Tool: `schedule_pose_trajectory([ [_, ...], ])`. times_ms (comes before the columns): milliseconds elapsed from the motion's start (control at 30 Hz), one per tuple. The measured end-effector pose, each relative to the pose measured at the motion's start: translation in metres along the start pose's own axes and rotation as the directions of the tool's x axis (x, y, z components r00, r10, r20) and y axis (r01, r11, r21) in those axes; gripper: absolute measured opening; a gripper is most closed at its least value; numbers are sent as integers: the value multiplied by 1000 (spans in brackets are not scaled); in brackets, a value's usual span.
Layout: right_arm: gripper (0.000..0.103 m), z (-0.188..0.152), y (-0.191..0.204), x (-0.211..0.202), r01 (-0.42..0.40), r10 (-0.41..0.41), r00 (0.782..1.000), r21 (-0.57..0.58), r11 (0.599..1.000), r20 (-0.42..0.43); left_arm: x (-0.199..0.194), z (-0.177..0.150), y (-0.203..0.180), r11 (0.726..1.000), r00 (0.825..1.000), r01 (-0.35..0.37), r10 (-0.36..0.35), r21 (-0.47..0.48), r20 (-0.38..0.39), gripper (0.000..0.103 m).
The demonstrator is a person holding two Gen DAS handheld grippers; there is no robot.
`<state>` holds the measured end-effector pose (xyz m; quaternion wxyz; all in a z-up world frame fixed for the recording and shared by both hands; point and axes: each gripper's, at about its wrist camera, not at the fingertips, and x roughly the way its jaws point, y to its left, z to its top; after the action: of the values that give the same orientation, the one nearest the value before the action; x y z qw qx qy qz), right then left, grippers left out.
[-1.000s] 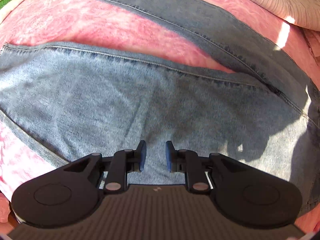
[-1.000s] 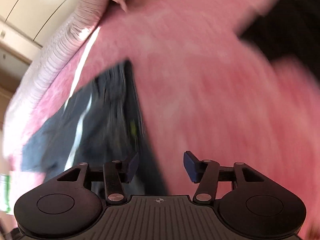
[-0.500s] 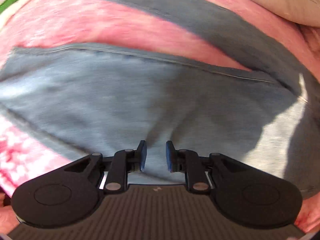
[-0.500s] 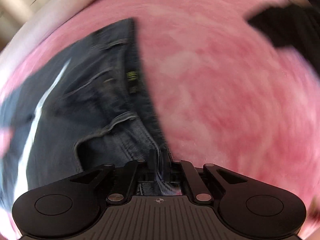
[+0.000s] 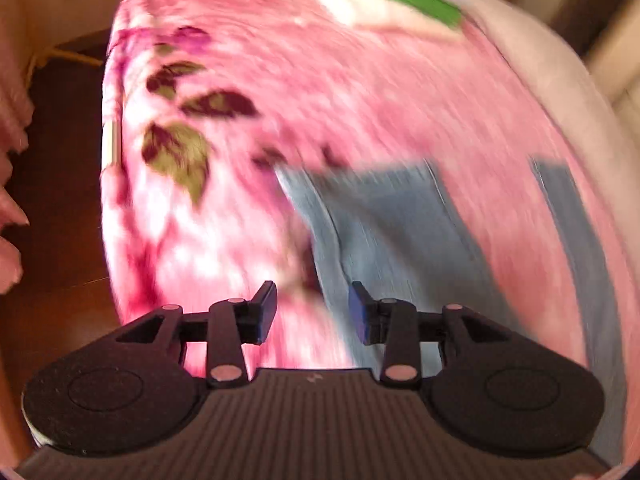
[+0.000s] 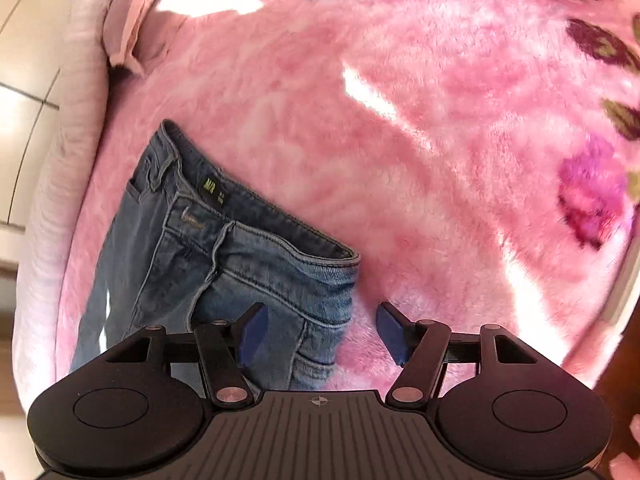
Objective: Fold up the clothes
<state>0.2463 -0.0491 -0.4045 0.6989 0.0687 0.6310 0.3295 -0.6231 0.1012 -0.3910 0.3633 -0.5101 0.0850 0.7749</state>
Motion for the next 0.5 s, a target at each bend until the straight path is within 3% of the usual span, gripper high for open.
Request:
schedule_pose_trajectory([
  [100, 63, -6, 9, 3, 24, -23, 999, -15, 1000, 31, 3, 12, -11, 995, 999, 14, -19, 101, 47, 32],
  [133, 38, -7, 13, 5, 53, -52, 998, -43, 998, 26, 3, 15, -14, 991, 998, 17, -26, 135, 62, 30],
  [167, 25, -8, 17, 8, 98, -96, 995, -77, 992, 19, 4, 19, -18, 986, 996, 20, -33, 168, 77, 12],
  [200, 21, -8, 22, 8, 124, -123, 992, -109, 986, 15, 5, 23, -22, 979, 995, 22, -42, 202, 92, 3],
  [300, 11, -4, 44, -4, 164, -165, 986, -221, 961, 16, 8, 35, -33, 953, 989, 26, -69, 301, 134, 2],
  [333, 11, -3, 49, -10, 171, -172, 985, -248, 954, 18, -2, 35, -38, 930, 978, 47, -116, 364, 171, 3],
  [400, 11, -2, 53, -15, 193, -197, 980, -268, 944, 11, 0, 29, -46, 850, 975, -12, -107, 526, 195, 7],
  [433, 14, -5, 52, -10, 217, -227, 974, -288, 933, 0, 18, 23, -45, 813, 991, -57, -23, 580, 129, 9],
  [467, 16, -8, 52, -3, 249, -266, 964, -315, 916, -14, 37, 17, -44, 769, 996, -95, 71, 632, 63, 10],
  [500, 20, -12, 51, 5, 279, -306, 952, -342, 898, -26, 37, 12, -44, 744, 994, -111, 72, 659, 87, 11],
])
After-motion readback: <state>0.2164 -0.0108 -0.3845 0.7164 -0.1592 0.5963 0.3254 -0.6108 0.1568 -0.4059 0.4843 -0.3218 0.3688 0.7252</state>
